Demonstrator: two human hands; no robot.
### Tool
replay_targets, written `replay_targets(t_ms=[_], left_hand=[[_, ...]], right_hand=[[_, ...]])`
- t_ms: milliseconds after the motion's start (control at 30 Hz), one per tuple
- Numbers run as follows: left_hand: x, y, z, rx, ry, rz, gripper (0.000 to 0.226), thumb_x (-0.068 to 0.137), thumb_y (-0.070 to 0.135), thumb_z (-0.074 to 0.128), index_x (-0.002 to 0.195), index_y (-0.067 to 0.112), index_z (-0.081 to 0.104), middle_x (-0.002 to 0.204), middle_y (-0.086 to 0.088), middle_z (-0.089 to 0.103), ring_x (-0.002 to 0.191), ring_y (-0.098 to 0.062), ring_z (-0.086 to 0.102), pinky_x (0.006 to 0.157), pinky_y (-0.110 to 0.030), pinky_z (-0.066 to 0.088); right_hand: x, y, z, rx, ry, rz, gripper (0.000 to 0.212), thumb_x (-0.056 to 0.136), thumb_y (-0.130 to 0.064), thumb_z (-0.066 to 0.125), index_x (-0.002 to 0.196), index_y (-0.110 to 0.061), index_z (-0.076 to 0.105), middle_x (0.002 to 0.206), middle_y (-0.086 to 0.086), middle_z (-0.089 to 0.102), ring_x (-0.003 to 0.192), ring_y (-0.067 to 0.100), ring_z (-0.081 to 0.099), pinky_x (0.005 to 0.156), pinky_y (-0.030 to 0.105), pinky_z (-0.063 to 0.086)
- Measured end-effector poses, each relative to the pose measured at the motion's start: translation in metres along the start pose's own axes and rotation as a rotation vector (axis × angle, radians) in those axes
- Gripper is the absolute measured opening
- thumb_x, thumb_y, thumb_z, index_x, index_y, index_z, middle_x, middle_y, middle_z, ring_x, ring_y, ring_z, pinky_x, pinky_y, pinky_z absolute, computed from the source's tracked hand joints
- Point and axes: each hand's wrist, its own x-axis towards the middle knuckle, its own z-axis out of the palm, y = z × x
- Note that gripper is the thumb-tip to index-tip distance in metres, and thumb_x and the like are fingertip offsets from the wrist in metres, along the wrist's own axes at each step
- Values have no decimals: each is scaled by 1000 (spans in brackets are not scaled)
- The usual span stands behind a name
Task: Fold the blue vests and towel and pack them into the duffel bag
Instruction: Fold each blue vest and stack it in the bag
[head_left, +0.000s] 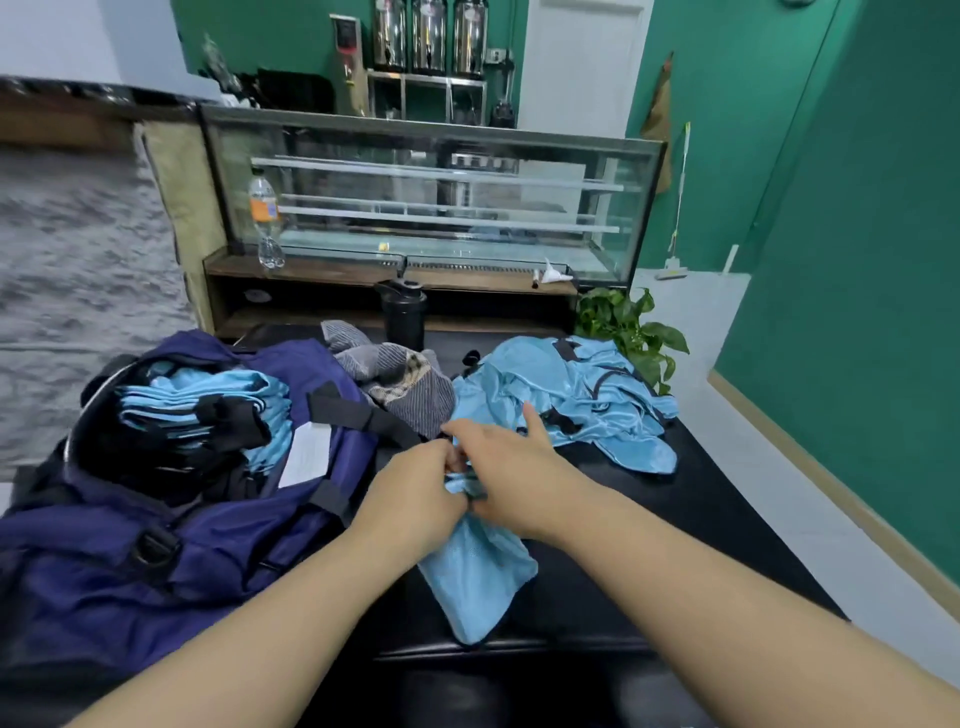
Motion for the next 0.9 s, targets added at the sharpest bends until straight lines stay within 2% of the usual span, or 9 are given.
replay_targets(t_ms=[67, 167, 233, 333, 400, 500, 633, 800, 900], left_hand=[[-5, -5, -22, -6, 1, 69, 24, 73, 17, 68, 71, 29, 47, 83, 10, 60, 81, -13, 56, 65, -25, 39], [-12, -16, -54, -132, 4, 150, 37, 70, 8, 71, 76, 32, 44, 86, 9, 55, 78, -5, 50, 65, -13, 36], [-14, -28, -76, -218, 37, 144, 39, 70, 6, 72, 81, 31, 43, 89, 9, 53, 79, -4, 49, 68, -12, 37], [-13, -49, -103, -330, 122, 79, 40, 73, 8, 77, 87, 28, 46, 90, 7, 54, 75, -5, 53, 66, -12, 39], [-13, -63, -115, -416, 91, 10, 34, 75, 12, 79, 92, 23, 51, 87, 4, 60, 65, 1, 55, 62, -13, 44], [-12, -92, -126, -416, -34, -65, 40, 64, 36, 81, 95, 20, 60, 93, -2, 69, 81, -15, 65, 79, -35, 54], [-8, -131, -136, -337, -135, -122, 50, 54, 52, 66, 91, 19, 65, 93, -6, 70, 86, -23, 67, 85, -45, 51], [8, -158, -165, -486, -29, -250, 42, 51, 43, 69, 83, 16, 70, 77, 0, 71, 72, -13, 62, 75, -34, 49], [24, -170, -178, -841, 101, -399, 21, 76, 10, 72, 96, 6, 69, 89, -12, 74, 79, -26, 69, 73, -34, 55]], right_hand=[[6, -14, -7, 23, -37, 6, 36, 88, -23, 57, 118, -15, 40, 99, -3, 58, 111, 25, 56, 115, 55, 1], [13, -32, -13, 77, -17, -25, 28, 91, -27, 55, 115, -16, 45, 109, 2, 61, 109, 24, 55, 110, 45, 23], [19, -44, -20, 229, -3, -50, 34, 92, -25, 56, 125, -20, 49, 116, -2, 61, 107, 18, 55, 93, 29, 39], [33, -59, -29, 427, 13, -106, 23, 91, -17, 58, 113, -25, 58, 100, -10, 59, 88, 8, 52, 68, 14, 39], [45, -66, -31, 493, 46, -104, 13, 91, -16, 58, 98, -27, 56, 96, -10, 59, 86, 7, 52, 68, 16, 39], [66, -73, -36, 608, 92, -41, 10, 91, -19, 58, 98, -25, 53, 93, -10, 58, 86, 7, 53, 71, 12, 39], [94, -76, -36, 803, 142, 115, 12, 90, -25, 60, 101, -22, 56, 97, -7, 61, 91, 11, 58, 84, 28, 46], [127, -81, -15, 1028, 113, 306, 9, 86, -22, 64, 88, -20, 56, 88, -3, 62, 81, 14, 59, 73, 28, 48], [148, -91, 2, 1258, 93, 410, 15, 82, -17, 67, 85, -14, 52, 84, 4, 58, 74, 18, 56, 66, 28, 46]])
